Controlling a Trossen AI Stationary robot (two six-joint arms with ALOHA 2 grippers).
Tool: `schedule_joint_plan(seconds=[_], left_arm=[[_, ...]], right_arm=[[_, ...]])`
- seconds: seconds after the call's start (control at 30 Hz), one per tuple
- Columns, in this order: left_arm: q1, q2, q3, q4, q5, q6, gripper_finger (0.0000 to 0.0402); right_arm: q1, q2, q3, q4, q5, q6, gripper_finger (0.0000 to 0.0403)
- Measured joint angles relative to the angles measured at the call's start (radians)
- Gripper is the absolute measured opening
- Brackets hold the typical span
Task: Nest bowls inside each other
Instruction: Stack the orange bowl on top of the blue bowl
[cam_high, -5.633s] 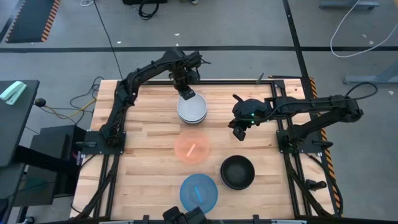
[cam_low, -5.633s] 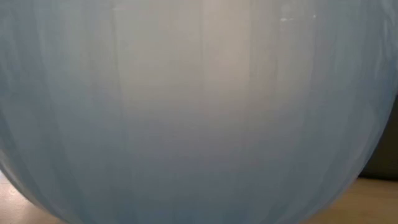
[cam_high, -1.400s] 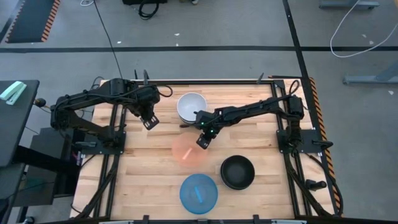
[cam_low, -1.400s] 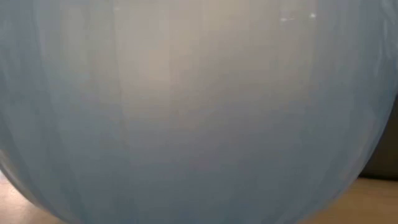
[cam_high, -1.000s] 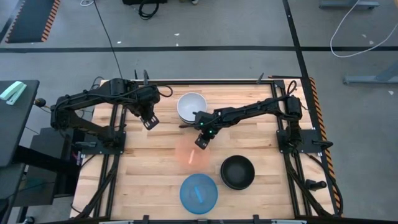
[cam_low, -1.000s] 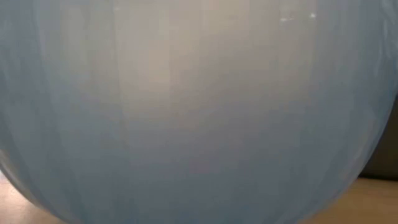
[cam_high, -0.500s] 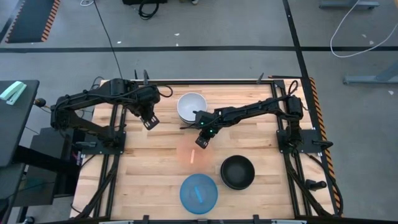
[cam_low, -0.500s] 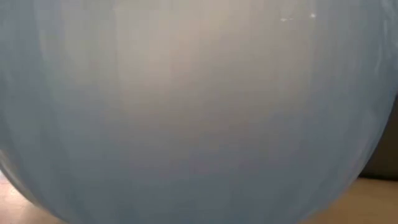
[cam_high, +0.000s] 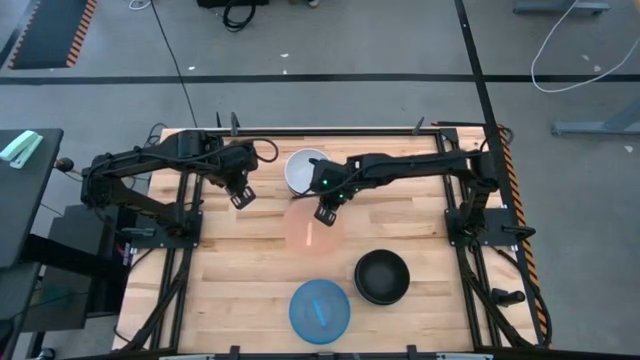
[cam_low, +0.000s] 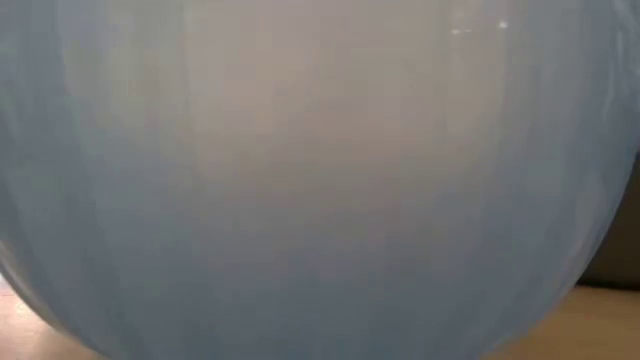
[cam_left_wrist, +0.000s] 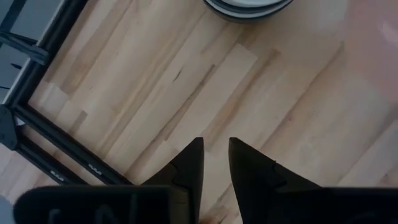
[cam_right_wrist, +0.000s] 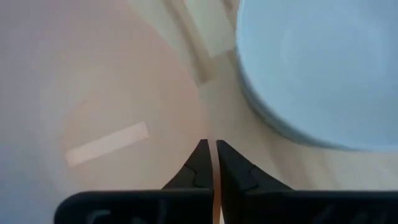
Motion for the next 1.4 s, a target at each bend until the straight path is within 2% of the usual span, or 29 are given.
schedule_joint_plan(seconds=[0.27, 0.4, 0.73, 0.9, 1.1, 1.23, 1.4], left_arm=[[0.000, 0.000, -0.001, -0.025, -0.002, 0.001, 0.0070], [0.000, -0.002, -0.005, -0.112, -0.051, -0.005, 0.0065], [0.002, -0.108, -0.163, -0.092, -0.059, -0.044, 0.0050], [0.002, -0.117, -0.218, -0.057, -0.058, -0.070, 0.0042], [0.002, -0.122, -0.252, 0.007, -0.059, -0.071, 0.0030], [0.002, -0.121, -0.265, 0.040, -0.059, -0.070, 0.0022], [0.002, -0.121, -0.267, 0.083, -0.059, -0.029, 0.0014]], right_arm=[[-0.057, 0.000, 0.145, -0.172, 0.118, -0.098, 0.0005], [-0.124, 0.001, 0.178, -0.181, 0.119, -0.133, 0.0005], [-0.294, 0.001, 0.296, -0.181, 0.111, -0.223, 0.0005], [-0.348, 0.001, 0.340, -0.209, 0.076, -0.232, 0.0005], [-0.344, -0.001, 0.340, -0.370, 0.067, -0.249, 0.0005], [-0.282, -0.025, 0.339, -0.470, 0.130, -0.249, 0.0005], [-0.198, -0.078, 0.339, -0.507, 0.132, -0.179, 0.0005]])
